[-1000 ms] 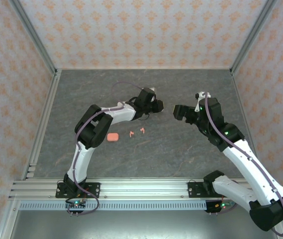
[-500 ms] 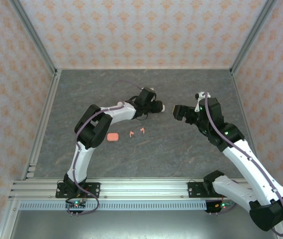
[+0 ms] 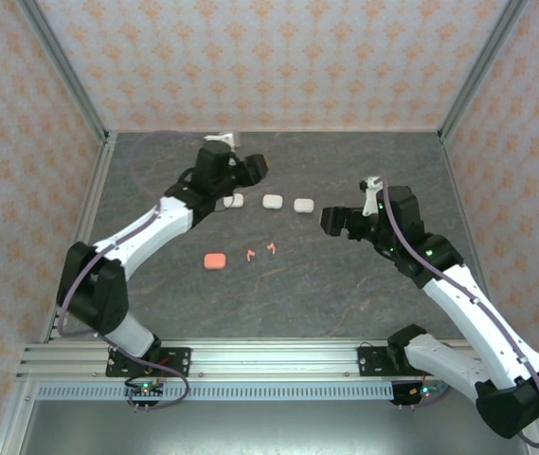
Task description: Insert wireless bluetooth earbuds into charging case
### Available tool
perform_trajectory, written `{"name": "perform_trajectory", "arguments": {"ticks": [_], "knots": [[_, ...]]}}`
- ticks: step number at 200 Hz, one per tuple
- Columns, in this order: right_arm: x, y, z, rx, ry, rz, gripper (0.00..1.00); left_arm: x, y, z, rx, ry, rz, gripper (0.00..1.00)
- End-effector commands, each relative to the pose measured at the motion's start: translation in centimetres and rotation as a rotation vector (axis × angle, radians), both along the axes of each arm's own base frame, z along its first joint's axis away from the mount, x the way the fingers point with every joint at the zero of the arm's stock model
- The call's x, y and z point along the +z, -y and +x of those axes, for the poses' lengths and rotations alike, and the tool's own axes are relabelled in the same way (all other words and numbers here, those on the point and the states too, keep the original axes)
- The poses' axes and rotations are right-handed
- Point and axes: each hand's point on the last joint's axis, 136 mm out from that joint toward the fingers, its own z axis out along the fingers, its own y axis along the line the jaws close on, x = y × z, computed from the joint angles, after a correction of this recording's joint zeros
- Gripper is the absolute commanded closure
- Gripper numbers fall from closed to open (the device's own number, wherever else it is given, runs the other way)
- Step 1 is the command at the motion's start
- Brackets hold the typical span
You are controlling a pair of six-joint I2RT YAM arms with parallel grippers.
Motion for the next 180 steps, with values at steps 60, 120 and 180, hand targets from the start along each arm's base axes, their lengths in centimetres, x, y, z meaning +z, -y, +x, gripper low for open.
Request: {"name": "perform_trajectory", "arguments": {"ticks": [60,120,180], "knots": [[-4.8,-14.3,-3.5,0.667,0.182,-0.335,0.01,-5.1,-12.9,-4.7,0.253,-0.150,-0.047,0.23],[-9.6,-22.7,-3.6,0.947,0.303,-0.503,0.01,-6.9,-18.1,-7.4,0.356,-0.168,-0.204,0.22],[-15.8,-27.5,-2.1,1.097,0.207,-0.609,0.01,-6.8,-21.0,-10.4,0.419,-0.167,-0.159,0.19]]}}
